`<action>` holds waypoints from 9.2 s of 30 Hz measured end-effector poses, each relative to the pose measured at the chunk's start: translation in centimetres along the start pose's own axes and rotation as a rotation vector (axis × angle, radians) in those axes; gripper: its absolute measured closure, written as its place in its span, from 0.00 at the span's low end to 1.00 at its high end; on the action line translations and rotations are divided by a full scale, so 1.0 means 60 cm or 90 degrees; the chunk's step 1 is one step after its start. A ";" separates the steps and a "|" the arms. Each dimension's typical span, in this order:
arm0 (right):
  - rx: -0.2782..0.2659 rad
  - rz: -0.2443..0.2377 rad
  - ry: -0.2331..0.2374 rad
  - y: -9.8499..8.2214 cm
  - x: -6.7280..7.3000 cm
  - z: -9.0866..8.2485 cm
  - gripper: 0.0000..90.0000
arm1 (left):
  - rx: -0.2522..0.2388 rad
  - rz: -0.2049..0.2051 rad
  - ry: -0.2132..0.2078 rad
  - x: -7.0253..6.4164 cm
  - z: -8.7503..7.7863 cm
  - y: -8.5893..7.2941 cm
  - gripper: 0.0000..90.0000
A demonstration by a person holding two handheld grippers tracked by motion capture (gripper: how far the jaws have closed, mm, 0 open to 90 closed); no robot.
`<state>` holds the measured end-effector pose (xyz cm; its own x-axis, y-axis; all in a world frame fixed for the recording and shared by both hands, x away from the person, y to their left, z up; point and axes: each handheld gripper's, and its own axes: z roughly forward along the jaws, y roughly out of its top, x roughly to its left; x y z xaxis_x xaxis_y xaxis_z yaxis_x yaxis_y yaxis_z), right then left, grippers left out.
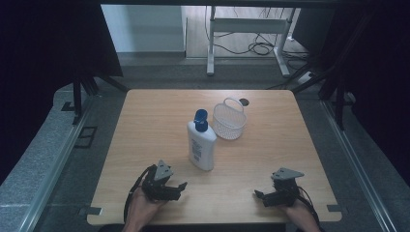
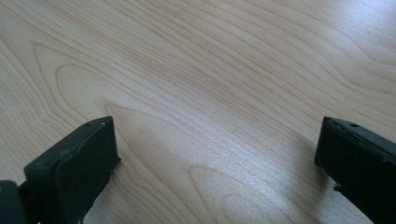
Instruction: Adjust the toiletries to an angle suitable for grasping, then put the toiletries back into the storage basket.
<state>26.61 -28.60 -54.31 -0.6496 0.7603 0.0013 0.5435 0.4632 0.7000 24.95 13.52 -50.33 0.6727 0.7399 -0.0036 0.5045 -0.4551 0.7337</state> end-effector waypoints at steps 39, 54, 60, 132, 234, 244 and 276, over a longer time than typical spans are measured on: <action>-0.001 -0.009 0.009 0.000 0.000 0.000 0.00 | 0.048 -0.005 -0.018 0.028 0.035 -0.058 0.12; -0.009 -0.037 0.017 0.004 0.006 -0.005 0.01 | 0.040 -0.003 -0.021 0.028 0.034 -0.061 0.13; -0.012 -0.040 0.022 0.005 0.007 -0.006 0.01 | 0.040 -0.004 -0.021 0.028 0.034 -0.061 0.13; -0.105 -0.063 0.166 0.163 0.064 0.000 0.00 | 0.039 -0.009 -0.018 0.027 0.035 -0.061 0.13; -0.135 -0.087 0.145 0.374 0.120 0.074 0.42 | 0.040 -0.004 -0.017 0.028 0.035 -0.060 0.13; -0.143 -0.090 0.144 0.394 0.105 0.051 0.42 | 0.040 -0.004 -0.017 0.028 0.035 -0.060 0.13; -0.179 -0.076 0.140 0.464 0.041 0.000 0.42 | 0.039 -0.006 -0.017 0.028 0.035 -0.060 0.13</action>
<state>40.14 -13.83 -34.85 -0.8149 0.5783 0.0399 0.3096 0.3759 0.8734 25.36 15.36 -54.42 0.6813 0.7314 -0.0297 0.5430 -0.4778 0.6906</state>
